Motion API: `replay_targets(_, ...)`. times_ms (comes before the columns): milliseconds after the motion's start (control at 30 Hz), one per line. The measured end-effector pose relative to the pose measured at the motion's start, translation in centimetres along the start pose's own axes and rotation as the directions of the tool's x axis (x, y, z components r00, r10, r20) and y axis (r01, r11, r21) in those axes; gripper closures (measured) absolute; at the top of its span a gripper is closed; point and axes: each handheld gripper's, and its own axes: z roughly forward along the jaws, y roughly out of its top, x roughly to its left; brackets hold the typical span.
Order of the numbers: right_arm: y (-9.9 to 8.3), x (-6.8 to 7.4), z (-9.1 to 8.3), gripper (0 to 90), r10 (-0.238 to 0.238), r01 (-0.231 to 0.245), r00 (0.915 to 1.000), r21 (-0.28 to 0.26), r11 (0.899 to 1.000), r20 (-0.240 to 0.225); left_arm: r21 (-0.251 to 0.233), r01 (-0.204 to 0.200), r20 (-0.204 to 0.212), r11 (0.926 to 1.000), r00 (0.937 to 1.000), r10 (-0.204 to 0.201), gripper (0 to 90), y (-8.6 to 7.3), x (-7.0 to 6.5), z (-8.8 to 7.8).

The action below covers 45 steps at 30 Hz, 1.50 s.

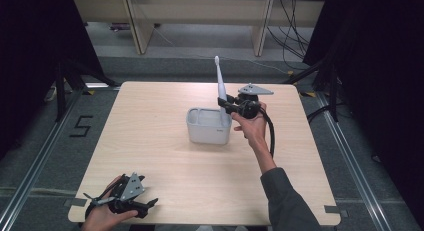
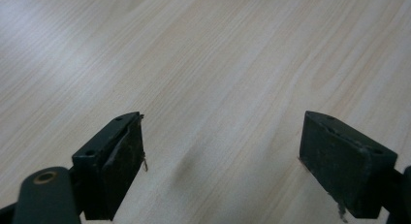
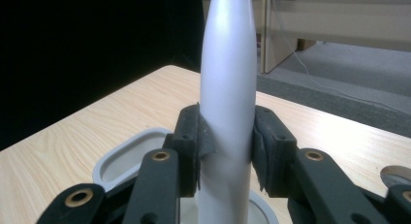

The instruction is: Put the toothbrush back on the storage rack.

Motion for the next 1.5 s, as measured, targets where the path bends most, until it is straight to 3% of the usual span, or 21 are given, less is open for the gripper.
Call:
replay_targets(200,-0.7,-0.3,-0.3,66.3,-0.018,0.018,0.9998,-0.006,1.000,0.009,0.001,0.002,-0.003,1.0000,1.0000,-0.002,15.6,0.0,0.0,0.1)
replay_targets(233,-0.8,-0.3,-0.4,66.3,-0.003,0.003,1.0000,0.004,1.000,0.004,0.001,0.002,-0.003,1.0000,1.0000,-0.002,15.6,0.0,0.0,0.1)
replay_targets(267,-0.8,-0.5,-0.5,66.4,-0.032,0.032,0.9994,-0.002,0.999,0.015,0.001,0.005,-0.002,1.0000,1.0000,-0.005,15.6,0.0,0.0,0.1)
replay_targets(333,-0.9,-0.4,-0.6,66.3,-0.008,0.008,0.9999,0.013,1.000,0.007,0.003,0.003,-0.002,1.0000,1.0000,-0.003,15.6,0.0,0.0,0.1)
replay_targets(367,-1.0,-0.6,-0.7,66.4,-0.041,0.041,0.9989,0.005,0.999,0.022,0.004,0.002,-0.002,1.0000,1.0000,-0.002,15.6,0.0,0.0,0.1)
replay_targets(400,-1.1,-0.4,-0.8,66.4,-0.018,0.018,0.9998,0.020,1.000,0.010,0.015,-0.004,-0.004,0.9999,1.0000,0.004,15.6,0.0,0.0,0.0)
replay_targets(500,-1.3,-0.5,-0.9,66.4,-0.060,0.060,0.9979,0.031,0.998,0.022,0.003,0.006,-0.002,1.0000,1.0000,-0.006,15.6,0.0,-0.1,0.1)
replay_targets(533,-1.4,-0.3,-0.9,66.4,-0.043,0.042,0.9988,0.043,0.998,0.022,0.003,0.002,-0.002,1.0000,1.0000,-0.002,15.6,0.0,0.0,0.1)
replay_targets(600,-1.5,-0.4,-0.9,66.4,-0.058,0.058,0.9982,0.040,0.998,0.016,0.014,-0.015,-0.004,0.9998,0.9999,0.015,15.6,0.0,0.0,0.0)
replay_targets(667,-1.5,-0.5,-1.0,66.4,-0.093,0.091,0.9954,0.050,0.995,0.024,0.004,0.004,-0.002,1.0000,1.0000,-0.004,15.6,0.0,-0.1,0.1)
replay_targets(733,-1.7,-0.3,-1.0,66.4,-0.063,0.061,0.9976,0.066,0.996,0.028,0.011,0.000,-0.002,0.9999,1.0000,0.000,15.6,0.0,0.0,0.0)
replay_targets(867,-1.8,-0.2,-0.9,66.5,-0.084,0.081,0.9961,0.080,0.994,0.028,0.003,0.001,-0.002,1.0000,1.0000,-0.001,15.6,0.0,0.0,0.1)
replay_targets(900,-1.8,-0.4,-0.8,66.5,-0.107,0.104,0.9937,0.071,0.992,0.035,0.016,-0.016,-0.004,0.9997,0.9999,0.016,15.6,0.0,0.1,0.0)
replay_targets(967,-2.0,-0.2,-0.7,66.6,-0.089,0.086,0.9956,0.088,0.992,0.030,0.013,-0.012,-0.002,0.9998,0.9999,0.012,15.6,0.0,0.0,0.0)
replay_targets(1133,-1.9,-0.3,-0.7,66.6,-0.102,0.100,0.9946,0.079,0.992,0.021,0.012,-0.012,-0.002,0.9999,0.9999,0.012,15.6,0.0,0.0,0.0)
replay_targets(1233,-1.8,-0.1,-0.8,66.8,-0.137,0.132,0.9892,0.098,0.986,0.050,0.015,-0.006,-0.005,0.9999,1.0000,0.006,15.6,0.0,0.0,0.0)
replay_targets(1267,-1.9,0.1,-0.8,66.8,-0.114,0.108,0.9923,0.118,0.987,0.047,0.015,-0.016,-0.004,0.9998,0.9999,0.016,15.6,0.0,0.0,0.0)
replay_targets(1367,-2.0,0.2,-0.7,66.8,-0.135,0.126,0.9893,0.138,0.982,0.056,0.016,-0.005,-0.003,0.9999,1.0000,0.005,15.6,0.0,0.0,0.0)
replay_targets(1433,-2.1,0.3,-0.5,66.9,-0.124,0.116,0.9911,0.134,0.984,0.049,0.012,-0.011,-0.003,0.9999,0.9999,0.011,15.6,0.0,0.0,0.0)
replay_targets(1467,-2.1,0.2,-0.5,66.9,-0.144,0.135,0.9881,0.138,0.981,0.055,0.012,-0.011,-0.002,0.9999,0.9999,0.011,15.6,0.0,0.0,0.0)
replay_targets(1500,-2.2,0.3,-0.4,67.0,-0.130,0.122,0.9903,0.141,0.983,0.049,0.015,-0.004,-0.003,0.9999,1.0000,0.004,15.6,0.0,0.0,0.0)
